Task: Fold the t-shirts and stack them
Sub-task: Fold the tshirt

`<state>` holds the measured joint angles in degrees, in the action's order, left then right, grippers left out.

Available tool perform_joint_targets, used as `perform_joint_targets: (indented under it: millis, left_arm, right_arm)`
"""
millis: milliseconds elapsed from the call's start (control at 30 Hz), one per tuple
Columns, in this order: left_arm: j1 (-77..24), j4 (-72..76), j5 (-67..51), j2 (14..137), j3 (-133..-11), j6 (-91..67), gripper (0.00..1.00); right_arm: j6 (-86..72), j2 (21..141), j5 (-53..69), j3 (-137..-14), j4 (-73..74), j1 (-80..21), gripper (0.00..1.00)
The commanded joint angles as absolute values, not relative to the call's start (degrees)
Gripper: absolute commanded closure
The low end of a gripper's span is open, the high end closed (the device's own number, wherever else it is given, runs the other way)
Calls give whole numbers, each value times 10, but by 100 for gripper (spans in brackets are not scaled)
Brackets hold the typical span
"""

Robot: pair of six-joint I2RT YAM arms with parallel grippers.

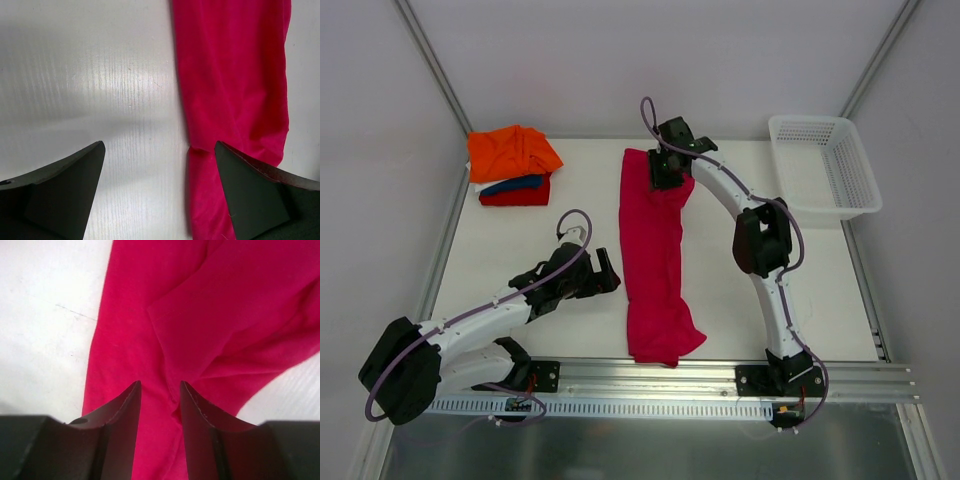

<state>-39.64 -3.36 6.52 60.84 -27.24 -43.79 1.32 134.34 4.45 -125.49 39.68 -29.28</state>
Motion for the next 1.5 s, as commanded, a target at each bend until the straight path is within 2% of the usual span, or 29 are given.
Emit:
perform_joint_targets:
  millis: [0, 467, 933, 1100, 1300, 1467]
  left_arm:
    - [-390, -34, 66, 611, -280, -425, 7]
    - [-390, -34, 65, 613, -280, -424, 7]
    - [-389, -34, 67, 617, -276, -426, 7]
    - [-388, -28, 63, 624, -280, -426, 7]
    - [-388, -8, 39, 637, -279, -432, 7]
    - [-390, 18, 2, 642, -267, -452, 8]
  right_arm:
    - [11, 1353, 124, -1263, 365, -287, 60]
    - [-37, 1414, 216, -1268, 321, -253, 60]
    - [-10, 1332, 178, -1216, 322, -247, 60]
    - [-5, 1263, 98, -1146, 323, -246, 60]
    - [15, 1167, 67, -1052, 305, -248, 60]
    - [4, 1078, 25, -916, 287, -255, 60]
